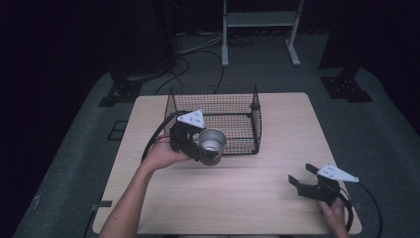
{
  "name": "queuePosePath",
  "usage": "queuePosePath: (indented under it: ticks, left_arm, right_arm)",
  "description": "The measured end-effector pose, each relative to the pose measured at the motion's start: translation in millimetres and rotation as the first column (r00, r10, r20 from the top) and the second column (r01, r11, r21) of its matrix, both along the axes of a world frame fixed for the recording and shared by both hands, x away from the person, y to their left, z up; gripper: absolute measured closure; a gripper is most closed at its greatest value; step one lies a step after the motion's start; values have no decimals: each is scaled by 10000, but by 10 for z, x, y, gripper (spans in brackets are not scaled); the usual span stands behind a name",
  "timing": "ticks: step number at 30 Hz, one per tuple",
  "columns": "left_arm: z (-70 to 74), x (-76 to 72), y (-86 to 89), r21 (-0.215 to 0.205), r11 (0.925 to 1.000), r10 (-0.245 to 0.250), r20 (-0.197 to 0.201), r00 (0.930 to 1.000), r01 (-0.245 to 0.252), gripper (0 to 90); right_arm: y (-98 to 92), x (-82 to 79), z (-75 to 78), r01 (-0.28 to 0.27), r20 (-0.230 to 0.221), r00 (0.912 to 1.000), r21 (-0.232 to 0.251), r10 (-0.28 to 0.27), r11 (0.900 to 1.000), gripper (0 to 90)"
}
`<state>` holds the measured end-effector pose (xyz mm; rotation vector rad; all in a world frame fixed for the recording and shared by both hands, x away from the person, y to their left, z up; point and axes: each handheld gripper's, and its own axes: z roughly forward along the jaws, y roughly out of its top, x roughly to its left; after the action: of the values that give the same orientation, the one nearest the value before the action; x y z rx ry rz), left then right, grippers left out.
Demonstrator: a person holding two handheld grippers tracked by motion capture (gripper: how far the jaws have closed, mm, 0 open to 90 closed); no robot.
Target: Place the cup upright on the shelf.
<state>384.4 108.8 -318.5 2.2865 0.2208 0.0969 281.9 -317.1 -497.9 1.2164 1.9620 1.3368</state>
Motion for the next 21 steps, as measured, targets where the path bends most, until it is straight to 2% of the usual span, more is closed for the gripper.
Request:
queuePosePath:
  ticks: [11, 21]
  left_arm:
    - [275, 203, -2, 119, 9999, 64, 64, 10000, -65, 176]
    - [374, 419, -56, 357, 9992, 178, 40, 9998, -180, 176]
  right_arm:
    - [-7, 5, 0, -20, 20, 10000, -11, 20, 10000, 135]
    - [-11, 6, -2, -46, 25, 10000, 29, 46, 10000, 136]
